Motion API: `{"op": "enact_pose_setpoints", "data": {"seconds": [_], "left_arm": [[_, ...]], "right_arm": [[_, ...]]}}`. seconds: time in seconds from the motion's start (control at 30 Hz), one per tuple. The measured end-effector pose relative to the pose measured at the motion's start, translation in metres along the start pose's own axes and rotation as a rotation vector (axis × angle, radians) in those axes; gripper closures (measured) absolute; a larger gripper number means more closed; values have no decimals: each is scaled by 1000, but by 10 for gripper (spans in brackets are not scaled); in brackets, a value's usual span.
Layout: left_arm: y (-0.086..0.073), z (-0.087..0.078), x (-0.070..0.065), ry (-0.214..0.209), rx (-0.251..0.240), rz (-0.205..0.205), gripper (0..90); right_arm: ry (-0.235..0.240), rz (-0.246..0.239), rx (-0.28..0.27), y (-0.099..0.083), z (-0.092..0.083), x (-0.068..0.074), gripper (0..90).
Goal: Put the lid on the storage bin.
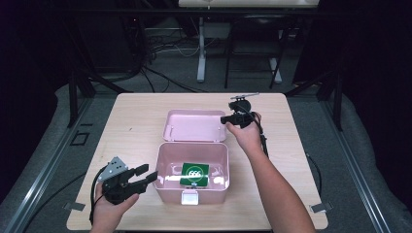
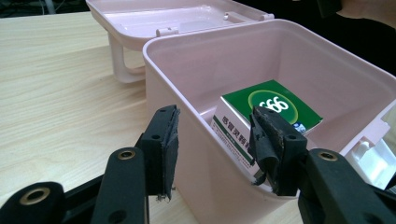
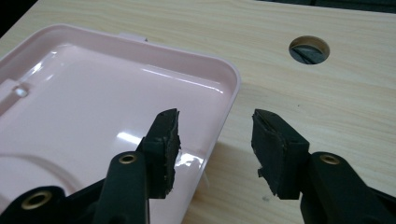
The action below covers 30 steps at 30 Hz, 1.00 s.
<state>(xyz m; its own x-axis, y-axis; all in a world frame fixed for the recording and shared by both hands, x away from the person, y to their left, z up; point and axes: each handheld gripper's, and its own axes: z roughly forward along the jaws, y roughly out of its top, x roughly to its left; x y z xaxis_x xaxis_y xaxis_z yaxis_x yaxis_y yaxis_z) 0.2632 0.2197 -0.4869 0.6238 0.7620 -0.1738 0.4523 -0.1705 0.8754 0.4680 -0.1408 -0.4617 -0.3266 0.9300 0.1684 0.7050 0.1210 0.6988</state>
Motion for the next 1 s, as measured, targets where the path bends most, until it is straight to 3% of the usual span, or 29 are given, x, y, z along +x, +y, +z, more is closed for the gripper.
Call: {"op": "enact_pose_setpoints", "data": {"seconds": [0.13, 0.33, 0.47, 0.77, 1.0], "left_arm": [[0, 1, 0, 3, -7, -4, 518], [0, 2, -1, 1, -1, 4, 500], [0, 4, 0, 10, -1, -23, 492], [-1, 8, -4, 5, 10, 4, 483], [-2, 11, -6, 15, 16, 7, 530]], "right_arm": [[4, -16, 5, 2, 4, 3, 502], [-31, 15, 14, 2, 12, 5, 540], [-61, 35, 27, 1, 15, 5, 590], [-42, 96, 56, 1, 22, 0, 657], [-47, 110, 69, 0, 25, -2, 715]]}}
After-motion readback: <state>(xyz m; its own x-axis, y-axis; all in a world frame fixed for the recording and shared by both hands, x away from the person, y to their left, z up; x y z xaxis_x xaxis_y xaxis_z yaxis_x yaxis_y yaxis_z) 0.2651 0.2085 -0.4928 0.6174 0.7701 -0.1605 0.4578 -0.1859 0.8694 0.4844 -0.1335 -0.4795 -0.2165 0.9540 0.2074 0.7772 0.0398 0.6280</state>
